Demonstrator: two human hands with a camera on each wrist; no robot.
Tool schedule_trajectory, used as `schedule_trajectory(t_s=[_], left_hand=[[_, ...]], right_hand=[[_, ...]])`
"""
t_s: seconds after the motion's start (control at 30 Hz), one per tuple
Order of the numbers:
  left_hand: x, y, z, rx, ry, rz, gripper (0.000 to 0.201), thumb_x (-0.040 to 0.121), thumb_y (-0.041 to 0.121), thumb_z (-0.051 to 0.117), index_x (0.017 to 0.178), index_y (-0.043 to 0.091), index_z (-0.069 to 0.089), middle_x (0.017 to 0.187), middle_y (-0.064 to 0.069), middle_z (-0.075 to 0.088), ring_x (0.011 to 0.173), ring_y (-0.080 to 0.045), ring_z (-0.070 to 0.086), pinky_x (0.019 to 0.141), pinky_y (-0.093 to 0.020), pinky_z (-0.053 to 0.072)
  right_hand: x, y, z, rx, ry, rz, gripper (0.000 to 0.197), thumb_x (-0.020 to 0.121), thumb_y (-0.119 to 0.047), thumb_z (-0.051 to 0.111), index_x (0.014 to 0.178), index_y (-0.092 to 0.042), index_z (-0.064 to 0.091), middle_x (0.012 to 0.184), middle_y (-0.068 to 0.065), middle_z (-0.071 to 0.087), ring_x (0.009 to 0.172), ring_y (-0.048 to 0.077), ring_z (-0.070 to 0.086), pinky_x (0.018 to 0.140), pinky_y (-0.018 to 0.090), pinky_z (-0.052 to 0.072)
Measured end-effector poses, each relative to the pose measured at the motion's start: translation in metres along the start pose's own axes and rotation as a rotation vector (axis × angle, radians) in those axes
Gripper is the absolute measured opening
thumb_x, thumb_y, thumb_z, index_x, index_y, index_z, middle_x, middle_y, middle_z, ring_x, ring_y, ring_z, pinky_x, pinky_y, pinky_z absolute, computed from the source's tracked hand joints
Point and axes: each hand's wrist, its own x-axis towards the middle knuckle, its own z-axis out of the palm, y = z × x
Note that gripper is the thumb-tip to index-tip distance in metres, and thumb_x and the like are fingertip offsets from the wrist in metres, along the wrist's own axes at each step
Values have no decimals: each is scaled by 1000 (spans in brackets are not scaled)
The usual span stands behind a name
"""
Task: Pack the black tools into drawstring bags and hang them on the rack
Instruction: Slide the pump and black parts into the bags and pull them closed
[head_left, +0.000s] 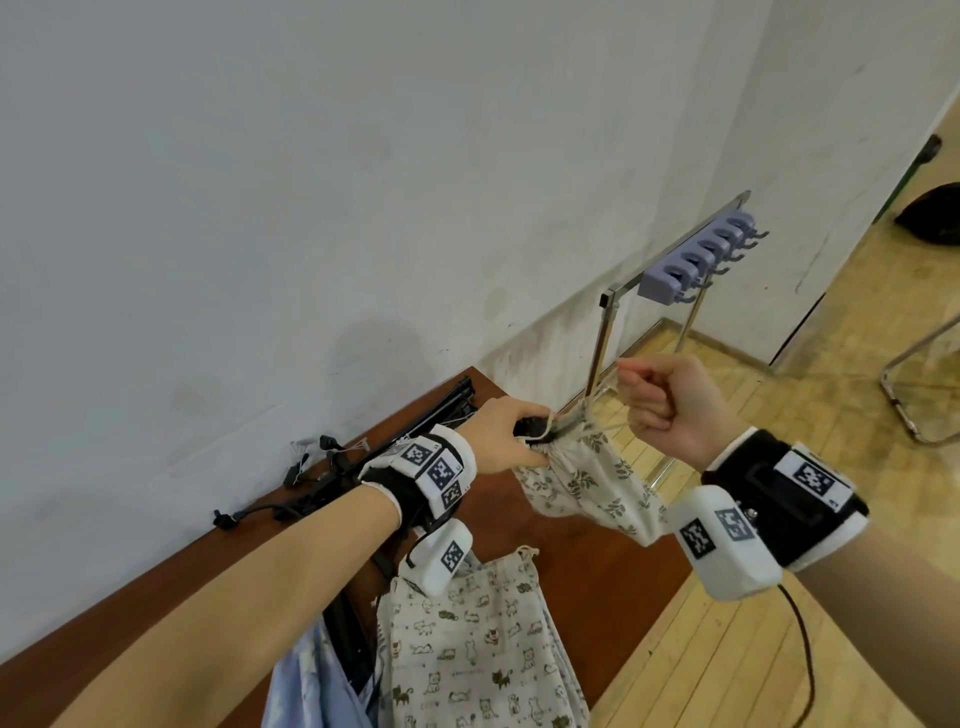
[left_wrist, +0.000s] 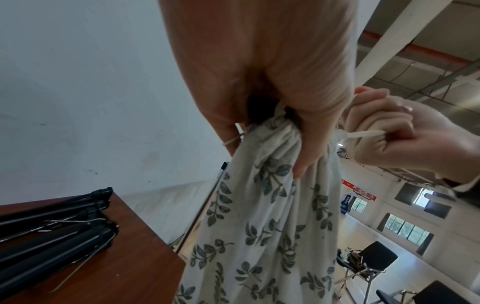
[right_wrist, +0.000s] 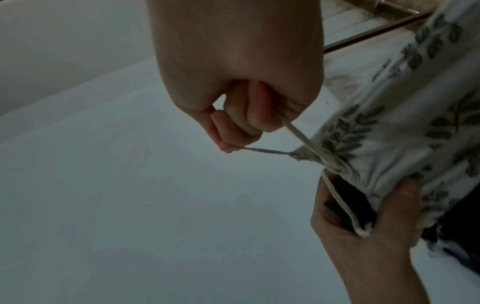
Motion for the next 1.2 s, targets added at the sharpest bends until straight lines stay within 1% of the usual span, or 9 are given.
schedule_trajectory(t_s=[0.13, 0.27, 0.37, 0.53, 0.63, 0.8, 0.87, 1.0, 1.2], left_hand=[[-1, 5, 3, -25, -19, 19, 56, 74, 24, 79, 126, 21, 60, 117, 3, 67, 107, -12, 61, 100, -34, 47], [-1, 26, -9, -332, 92, 92, 48, 78, 21, 76, 124, 18, 62, 115, 6, 67, 100, 1, 61, 100, -29, 44], [1, 44, -25, -444, 114, 77, 42, 83, 13, 71, 124, 10, 62, 114, -1, 68, 104, -6, 63, 102, -28, 46], [1, 57, -41, -399, 44, 20, 32, 92, 12, 58, 123, 15, 63, 120, -4, 66, 87, 3, 63, 81, -14, 50], [-3, 58, -38, -491, 61, -33, 36, 90, 5, 57, 125, 14, 60, 117, -12, 67, 104, -20, 66, 101, -37, 48], [-4, 66, -30, -382, 37, -61, 27, 68, 28, 71, 89, 12, 73, 93, -14, 73, 99, -30, 68, 99, -46, 47], [-5, 71, -34, -479, 70, -82, 4, 78, 10, 66, 77, 9, 69, 73, -10, 72, 92, -35, 66, 93, -40, 50], [-16, 83, -47, -544, 118, -42, 16, 88, -6, 57, 82, 9, 60, 66, -8, 65, 72, -22, 65, 57, -18, 52], [-34, 87, -43, -502, 277, 10, 15, 83, -9, 61, 81, 5, 58, 77, -13, 67, 68, -19, 68, 68, -34, 59]], right_hand=[[0, -9, 7, -75, -129, 51, 18, 88, -11, 52, 70, -8, 54, 57, -3, 38, 38, 4, 28, 37, 14, 22], [5, -7, 14, -172, -188, 115, 28, 97, 6, 36, 104, 8, 63, 101, 14, 68, 87, 22, 67, 76, 28, 59], [9, 4, 18, -460, 18, 7, 28, 93, 14, 43, 99, 7, 69, 103, 20, 71, 88, 22, 71, 76, 28, 60], [15, 2, 17, -286, 106, -61, 18, 90, -1, 60, 104, 8, 68, 99, 18, 72, 84, 17, 73, 77, 24, 59], [18, -1, 17, -473, 77, -63, 29, 87, -25, 69, 104, -2, 73, 99, 9, 74, 87, 14, 69, 85, 27, 57], [31, 5, 33, -935, 267, -268, 35, 84, -32, 72, 88, 2, 67, 74, 4, 57, 64, 11, 48, 59, 21, 43], [35, 3, 39, -1040, 305, -366, 28, 85, -34, 71, 86, -9, 58, 76, -2, 56, 64, 10, 48, 60, 21, 40], [33, 2, 37, -807, -56, -186, 46, 91, -48, 58, 125, -16, 57, 112, 1, 67, 100, 16, 63, 95, 37, 47], [12, 30, -1, -341, -326, 43, 91, 76, -18, 77, 151, -28, 26, 144, 9, 48, 129, 28, 50, 110, 53, 33]])
